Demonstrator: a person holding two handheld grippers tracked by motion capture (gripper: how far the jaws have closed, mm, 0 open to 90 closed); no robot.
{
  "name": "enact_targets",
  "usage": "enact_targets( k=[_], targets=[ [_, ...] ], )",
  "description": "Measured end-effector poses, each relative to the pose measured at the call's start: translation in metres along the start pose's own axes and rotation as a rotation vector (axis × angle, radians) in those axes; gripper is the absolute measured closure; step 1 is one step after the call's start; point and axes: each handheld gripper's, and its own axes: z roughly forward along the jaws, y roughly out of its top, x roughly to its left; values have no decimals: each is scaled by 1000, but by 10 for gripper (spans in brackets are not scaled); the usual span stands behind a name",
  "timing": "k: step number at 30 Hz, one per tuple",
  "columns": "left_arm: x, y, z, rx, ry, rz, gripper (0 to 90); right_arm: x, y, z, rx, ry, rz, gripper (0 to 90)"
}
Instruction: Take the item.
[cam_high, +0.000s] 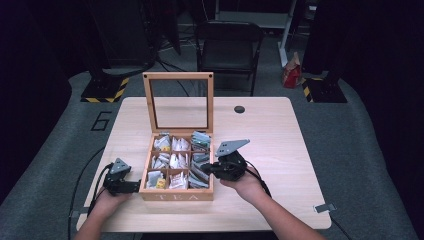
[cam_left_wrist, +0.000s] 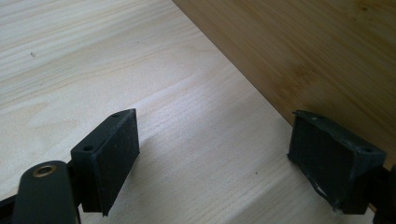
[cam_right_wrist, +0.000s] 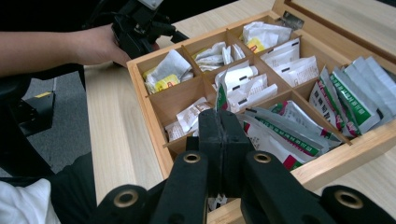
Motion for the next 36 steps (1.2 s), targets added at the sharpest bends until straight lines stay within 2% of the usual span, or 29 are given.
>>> enact_targets(
  k=[10,23,24,25,36],
  targets=[
    [0,0,0,0,0,1,157,-2,10,-16,-26,-3,-11,898],
    [0,0,0,0,0,1,157,-7,14,-36,-41,-44,-8,898],
    [0,0,0,2,0,3,157,-9,13,-38,-36,-44,-24,898],
    [0,0,0,1,0,1,157,-8,13,-39,-40,-49,-8,898],
    [0,0,0,1,0,1,157,-19,9,-56,-52,-97,9,899]
  ],
)
